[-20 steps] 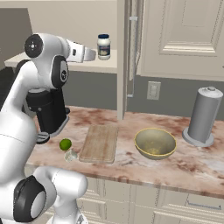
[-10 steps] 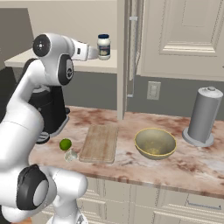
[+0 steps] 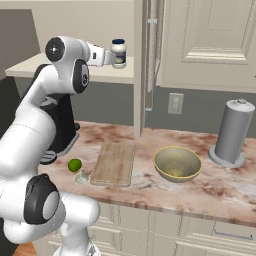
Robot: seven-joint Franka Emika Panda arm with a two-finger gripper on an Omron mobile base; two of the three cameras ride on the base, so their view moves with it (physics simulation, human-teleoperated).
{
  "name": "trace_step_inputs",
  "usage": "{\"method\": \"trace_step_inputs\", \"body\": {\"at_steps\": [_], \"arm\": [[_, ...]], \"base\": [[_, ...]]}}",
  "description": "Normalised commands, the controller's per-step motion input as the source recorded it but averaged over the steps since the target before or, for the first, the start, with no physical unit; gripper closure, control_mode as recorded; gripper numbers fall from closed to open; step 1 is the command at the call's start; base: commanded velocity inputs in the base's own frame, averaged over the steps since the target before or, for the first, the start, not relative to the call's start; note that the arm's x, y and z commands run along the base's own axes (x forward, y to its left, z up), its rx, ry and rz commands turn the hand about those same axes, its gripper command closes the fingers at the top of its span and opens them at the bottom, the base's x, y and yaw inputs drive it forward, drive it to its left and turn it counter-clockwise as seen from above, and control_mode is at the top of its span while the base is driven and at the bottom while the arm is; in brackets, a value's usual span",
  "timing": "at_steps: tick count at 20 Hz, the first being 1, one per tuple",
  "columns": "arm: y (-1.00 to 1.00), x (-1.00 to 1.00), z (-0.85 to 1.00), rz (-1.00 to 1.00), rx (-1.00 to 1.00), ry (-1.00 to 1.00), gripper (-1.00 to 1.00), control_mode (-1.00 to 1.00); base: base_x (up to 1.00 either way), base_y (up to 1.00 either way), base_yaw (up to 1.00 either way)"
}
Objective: Open the cabinet. Place the bowl and condiment on the counter. Then place the lime and garlic on the cutting board.
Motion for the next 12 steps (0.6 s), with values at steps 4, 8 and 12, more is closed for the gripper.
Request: {"method": "trace_step_inputs", "body": {"at_steps": [4, 8, 12], "arm": [[0.00, 0.30, 0.00, 0.00, 0.00, 0.00, -1.00, -1.00], [0.00, 0.26, 0.00, 0.00, 0.00, -0.01, -1.00, -1.00], [0.00, 0.25, 0.00, 0.00, 0.00, 0.00, -1.00, -1.00]], "base": [[0.00, 0.00, 0.00], [0.00, 0.00, 0.00], [0.00, 0.00, 0.00]]}}
